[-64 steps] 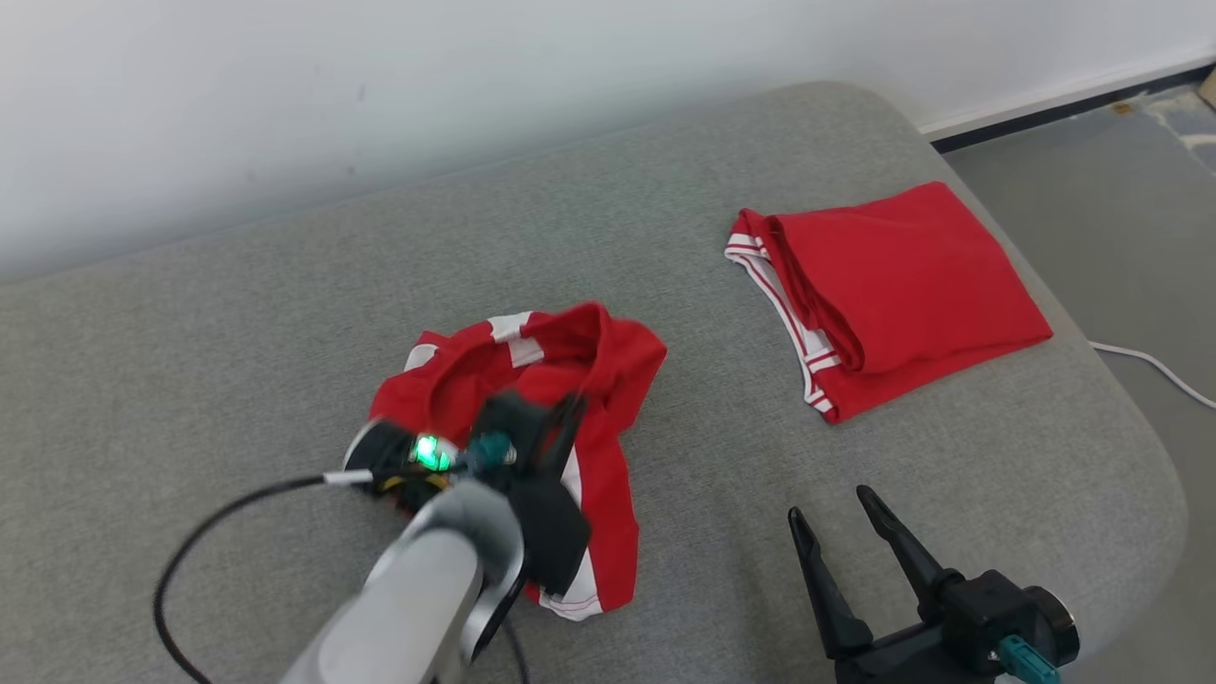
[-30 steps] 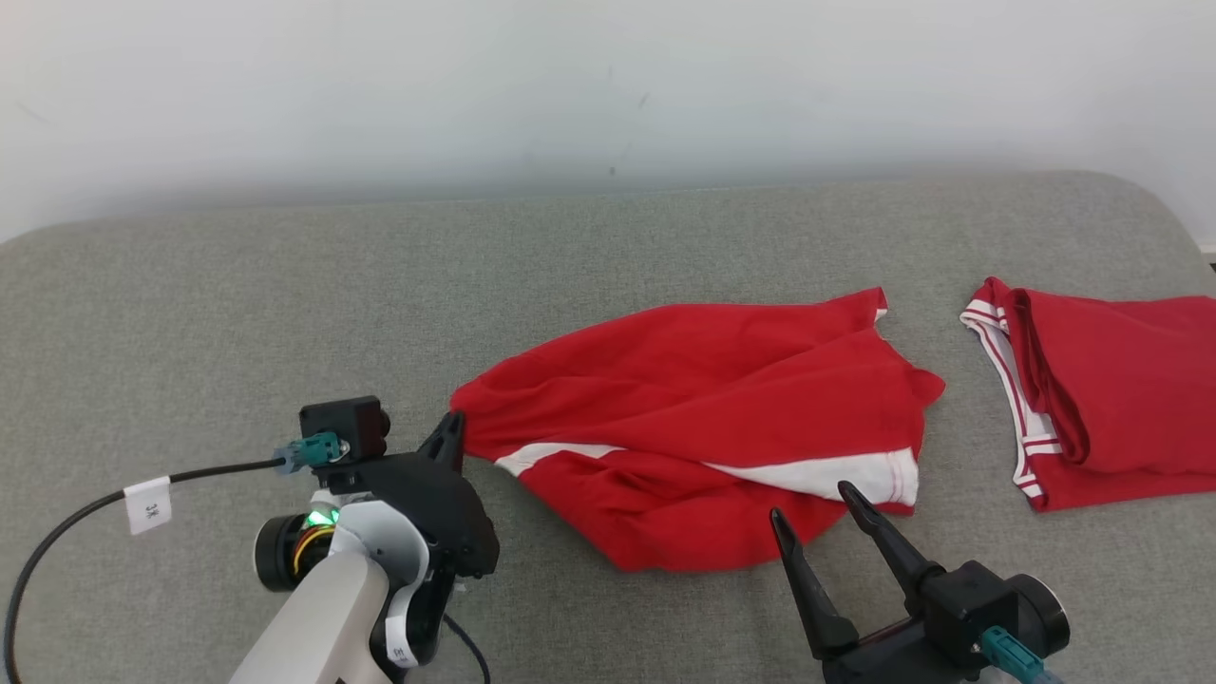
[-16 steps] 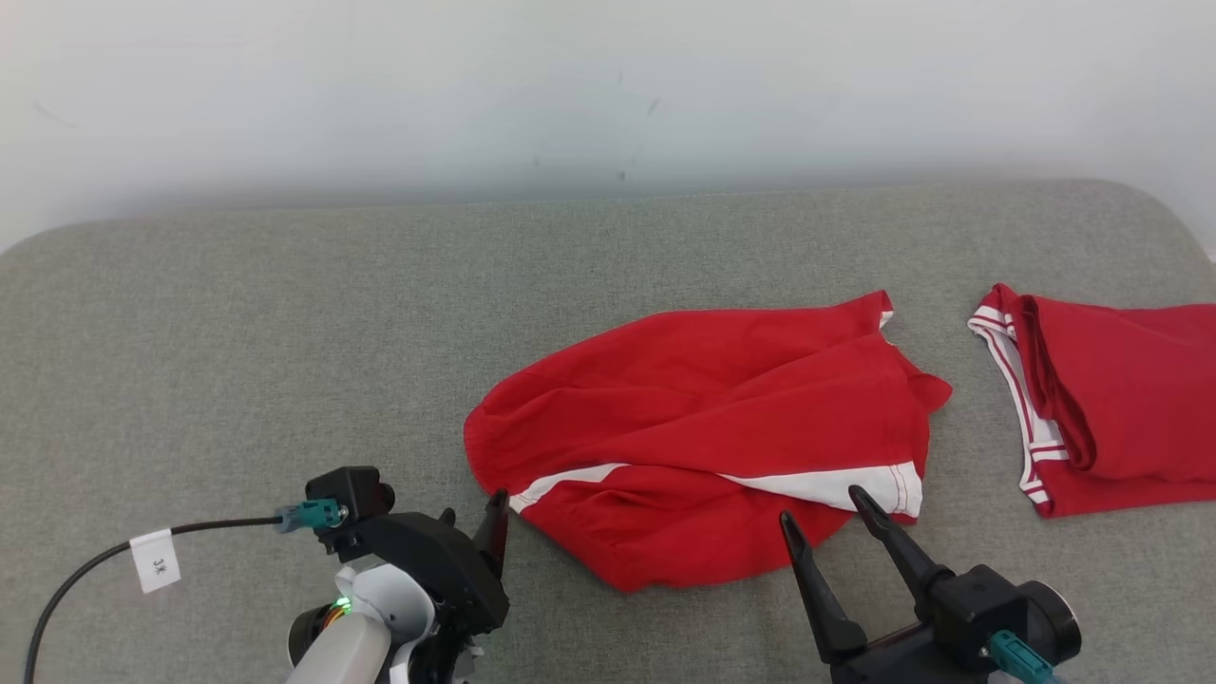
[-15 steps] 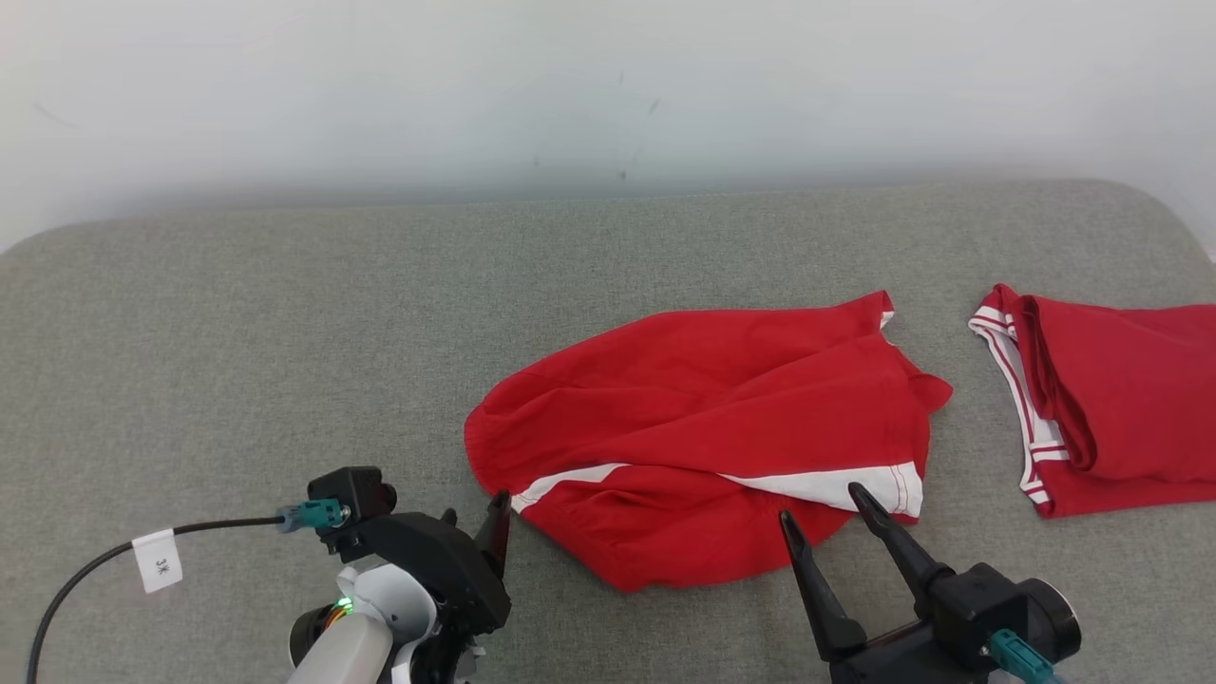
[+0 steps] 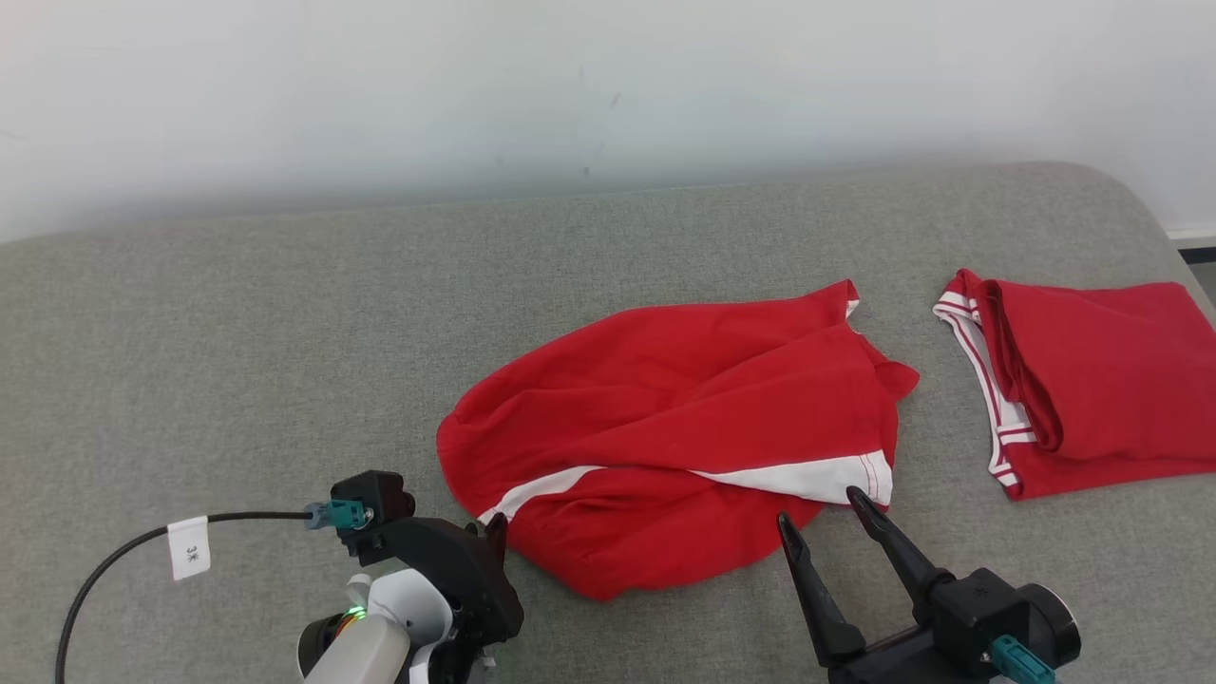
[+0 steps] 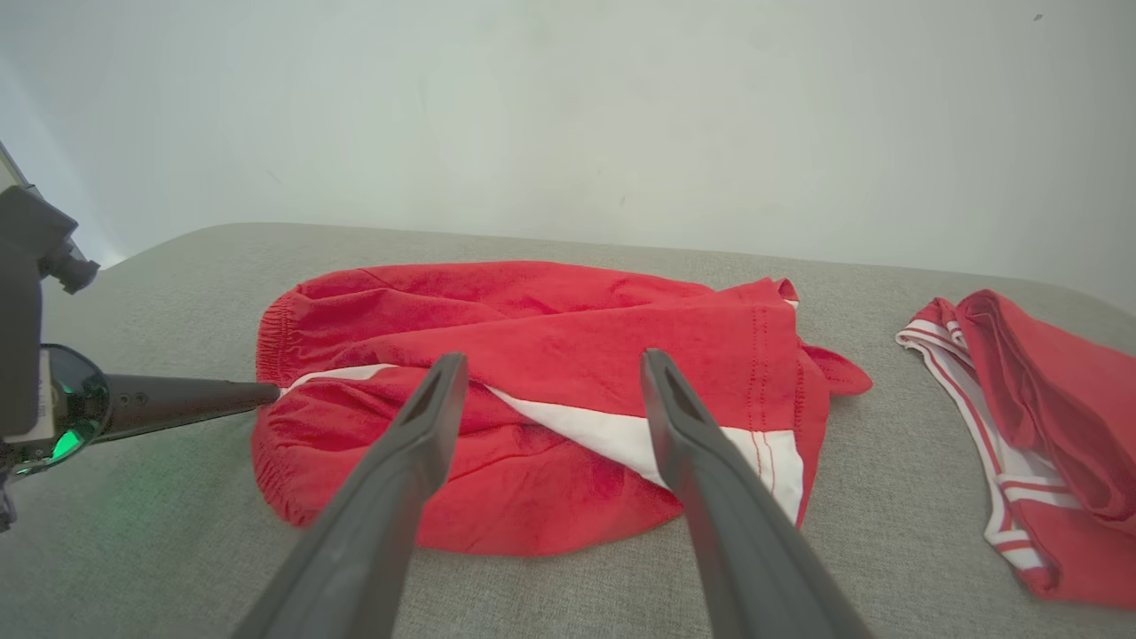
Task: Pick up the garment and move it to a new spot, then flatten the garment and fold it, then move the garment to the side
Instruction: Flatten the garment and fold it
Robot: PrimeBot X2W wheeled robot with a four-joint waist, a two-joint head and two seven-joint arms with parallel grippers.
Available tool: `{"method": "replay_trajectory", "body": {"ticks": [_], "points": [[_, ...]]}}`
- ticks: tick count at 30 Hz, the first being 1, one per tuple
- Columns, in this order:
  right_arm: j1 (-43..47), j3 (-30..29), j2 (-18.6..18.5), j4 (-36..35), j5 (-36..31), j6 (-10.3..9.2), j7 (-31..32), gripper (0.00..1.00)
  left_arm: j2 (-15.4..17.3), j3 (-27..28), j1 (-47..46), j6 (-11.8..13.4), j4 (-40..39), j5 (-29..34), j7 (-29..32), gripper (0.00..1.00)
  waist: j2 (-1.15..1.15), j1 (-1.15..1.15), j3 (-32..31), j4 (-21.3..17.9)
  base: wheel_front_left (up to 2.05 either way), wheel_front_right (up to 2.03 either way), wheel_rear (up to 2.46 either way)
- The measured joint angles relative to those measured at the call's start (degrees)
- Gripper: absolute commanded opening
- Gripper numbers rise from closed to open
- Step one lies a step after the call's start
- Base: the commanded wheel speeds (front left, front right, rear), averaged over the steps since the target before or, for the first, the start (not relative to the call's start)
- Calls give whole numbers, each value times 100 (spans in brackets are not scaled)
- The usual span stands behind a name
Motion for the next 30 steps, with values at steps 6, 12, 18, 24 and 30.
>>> {"method": "replay_trajectory", "body": {"ticks": [6,12,18,24,30], "points": [[12,-32,4,-60,0,0,8,100,31,-51,-18,-34,60,2,145,0,0,0,44,-50,0,0,0],[-7,-124,-43,-74,-8,0,110,100,46,-85,-38,-77,57,2,94,0,0,0,85,-33,0,0,0],[-387,-839,-276,54,-258,0,1166,100,127,-73,-12,-90,-69,15,-27,0,0,0,173,3,0,0,0],[-667,-1098,-489,546,-73,0,2408,100,101,-123,27,-87,-218,41,-52,0,0,0,273,137,0,0,0],[-757,-1013,-523,592,56,0,2608,100,91,-105,27,-85,-308,41,-103,0,0,0,352,257,0,0,0]]}}
